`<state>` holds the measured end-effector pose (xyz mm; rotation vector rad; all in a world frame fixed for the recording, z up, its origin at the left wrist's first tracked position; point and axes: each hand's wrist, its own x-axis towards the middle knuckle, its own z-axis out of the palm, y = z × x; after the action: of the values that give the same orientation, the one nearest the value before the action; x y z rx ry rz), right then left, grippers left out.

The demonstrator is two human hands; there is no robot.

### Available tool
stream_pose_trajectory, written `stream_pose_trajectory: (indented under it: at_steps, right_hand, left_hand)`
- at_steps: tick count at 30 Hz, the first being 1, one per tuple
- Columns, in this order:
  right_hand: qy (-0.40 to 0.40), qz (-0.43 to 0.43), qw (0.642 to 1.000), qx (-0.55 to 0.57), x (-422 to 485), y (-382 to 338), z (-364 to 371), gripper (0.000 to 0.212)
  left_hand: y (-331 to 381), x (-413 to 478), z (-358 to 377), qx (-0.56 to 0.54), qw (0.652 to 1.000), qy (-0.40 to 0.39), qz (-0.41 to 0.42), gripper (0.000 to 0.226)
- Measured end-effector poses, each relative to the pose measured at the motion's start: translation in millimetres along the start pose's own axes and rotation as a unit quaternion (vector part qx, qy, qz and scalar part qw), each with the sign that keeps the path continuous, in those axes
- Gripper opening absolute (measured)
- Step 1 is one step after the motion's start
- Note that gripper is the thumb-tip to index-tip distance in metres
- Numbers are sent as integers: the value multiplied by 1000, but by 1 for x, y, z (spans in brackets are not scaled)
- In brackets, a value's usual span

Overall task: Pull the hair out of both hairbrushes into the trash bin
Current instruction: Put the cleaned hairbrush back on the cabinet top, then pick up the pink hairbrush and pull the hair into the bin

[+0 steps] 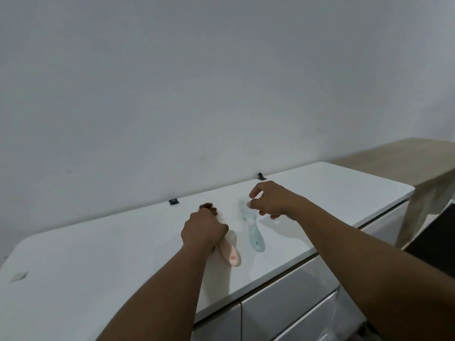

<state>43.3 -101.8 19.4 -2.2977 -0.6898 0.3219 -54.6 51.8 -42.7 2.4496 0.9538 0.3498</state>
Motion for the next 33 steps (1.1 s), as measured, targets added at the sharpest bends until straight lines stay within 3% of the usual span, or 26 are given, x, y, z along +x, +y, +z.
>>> stream_pose_trajectory:
  at_steps: [4,9,17,24,33]
  right_hand:
    - [8,7,1000,-3,-4,4,-6,29]
    - [25,8,1000,0,-13,7,-21,30]
    - [110,-7,994,21,-48,8,-58,35]
    - [184,14,981,50,-93,28,-99,55]
    - [309,36,942,123,-147,83,-138,30]
  left_hand:
    - [-5,1,5,-48,998,30,-26,38]
    - [0,-3,2,-124,987,94,-32,42]
    - [49,-32,-11,-235,954,142,119,39]
    - [109,-76,5,-299,920,122,224,32]
    - [180,-138,53,-311,895,35,319,29]
